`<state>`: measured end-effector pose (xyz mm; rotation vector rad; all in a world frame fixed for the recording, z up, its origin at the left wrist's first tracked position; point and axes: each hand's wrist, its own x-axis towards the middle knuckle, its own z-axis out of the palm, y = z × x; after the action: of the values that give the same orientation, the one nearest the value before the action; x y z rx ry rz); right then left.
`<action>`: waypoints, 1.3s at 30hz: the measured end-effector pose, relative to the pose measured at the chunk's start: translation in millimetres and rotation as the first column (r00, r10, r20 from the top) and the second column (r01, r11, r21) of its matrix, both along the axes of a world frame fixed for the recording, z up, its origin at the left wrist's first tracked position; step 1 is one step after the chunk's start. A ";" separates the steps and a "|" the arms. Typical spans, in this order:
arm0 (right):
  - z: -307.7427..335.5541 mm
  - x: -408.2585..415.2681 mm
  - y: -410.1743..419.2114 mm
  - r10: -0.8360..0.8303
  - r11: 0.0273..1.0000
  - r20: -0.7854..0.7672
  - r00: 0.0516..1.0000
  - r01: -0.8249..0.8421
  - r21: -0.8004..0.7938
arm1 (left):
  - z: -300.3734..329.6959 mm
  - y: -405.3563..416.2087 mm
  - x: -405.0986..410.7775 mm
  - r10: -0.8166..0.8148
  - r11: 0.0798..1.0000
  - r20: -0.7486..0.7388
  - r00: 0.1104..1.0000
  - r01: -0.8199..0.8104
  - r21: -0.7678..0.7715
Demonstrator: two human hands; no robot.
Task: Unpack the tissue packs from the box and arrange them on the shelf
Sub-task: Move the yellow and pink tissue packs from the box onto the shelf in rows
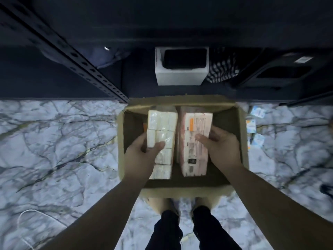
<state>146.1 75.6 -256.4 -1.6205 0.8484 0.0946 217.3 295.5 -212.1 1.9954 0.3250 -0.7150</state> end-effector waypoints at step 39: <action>668.5 72.3 -51.3 0.047 0.912 0.828 0.558 0.314 -0.263 | 610.5 -48.6 99.1 0.147 0.786 0.710 0.689 0.355 -0.507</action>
<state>218.4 24.4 412.1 -1.6796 0.2269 -0.9625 316.5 246.9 398.4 1.4913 -0.4782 -0.0119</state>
